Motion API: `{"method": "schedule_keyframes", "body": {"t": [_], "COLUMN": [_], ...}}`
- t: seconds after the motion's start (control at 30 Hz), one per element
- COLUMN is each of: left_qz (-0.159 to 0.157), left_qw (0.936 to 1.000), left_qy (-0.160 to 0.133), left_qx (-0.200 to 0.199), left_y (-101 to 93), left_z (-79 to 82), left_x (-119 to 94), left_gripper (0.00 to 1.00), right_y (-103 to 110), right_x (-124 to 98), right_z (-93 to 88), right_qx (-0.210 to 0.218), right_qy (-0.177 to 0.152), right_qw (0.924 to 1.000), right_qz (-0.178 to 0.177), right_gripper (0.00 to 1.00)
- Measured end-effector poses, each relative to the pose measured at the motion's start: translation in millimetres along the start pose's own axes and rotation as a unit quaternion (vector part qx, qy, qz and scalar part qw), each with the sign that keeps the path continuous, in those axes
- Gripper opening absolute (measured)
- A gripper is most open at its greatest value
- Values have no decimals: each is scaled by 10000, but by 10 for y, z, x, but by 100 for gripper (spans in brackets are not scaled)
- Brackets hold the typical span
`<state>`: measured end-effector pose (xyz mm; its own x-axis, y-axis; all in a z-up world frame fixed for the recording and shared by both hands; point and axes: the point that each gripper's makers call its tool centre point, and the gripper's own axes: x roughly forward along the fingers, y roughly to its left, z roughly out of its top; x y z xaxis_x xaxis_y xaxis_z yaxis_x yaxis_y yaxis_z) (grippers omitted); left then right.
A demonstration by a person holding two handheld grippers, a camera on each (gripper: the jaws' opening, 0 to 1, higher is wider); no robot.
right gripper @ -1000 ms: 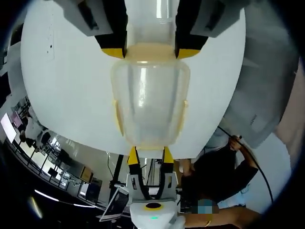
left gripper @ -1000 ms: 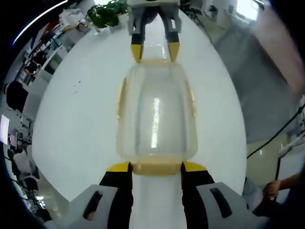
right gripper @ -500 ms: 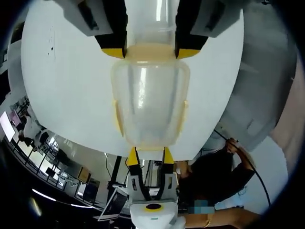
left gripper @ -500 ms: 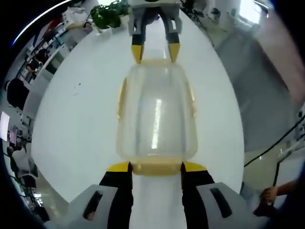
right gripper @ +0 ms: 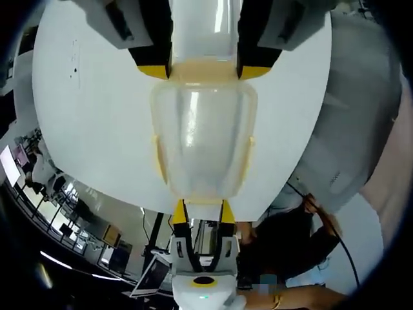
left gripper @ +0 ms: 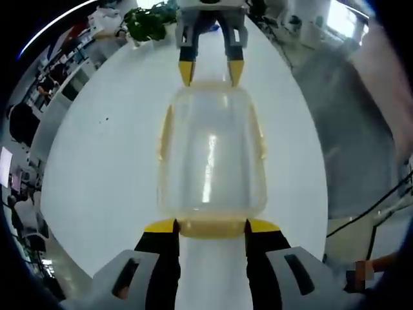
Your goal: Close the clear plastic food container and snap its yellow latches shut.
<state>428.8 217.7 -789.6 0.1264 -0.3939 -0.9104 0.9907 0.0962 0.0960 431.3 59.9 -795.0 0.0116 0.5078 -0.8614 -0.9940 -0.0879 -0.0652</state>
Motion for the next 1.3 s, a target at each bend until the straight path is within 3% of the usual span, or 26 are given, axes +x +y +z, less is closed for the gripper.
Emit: {"method": "schedule_keyframes", "body": {"t": [1.3], "left_qz": [-27], "left_qw": [9999], "left_qy": [57], "left_qx": [122], "left_y": [-22], "left_z": [498], "left_x": [166], "left_gripper": [37], "right_y": [49], "right_x": [-316], "right_z": [-425], "right_qx": [93], "right_qy": [96], "right_qw": [9999], "right_qz": [-6], "right_gripper": [36]}}
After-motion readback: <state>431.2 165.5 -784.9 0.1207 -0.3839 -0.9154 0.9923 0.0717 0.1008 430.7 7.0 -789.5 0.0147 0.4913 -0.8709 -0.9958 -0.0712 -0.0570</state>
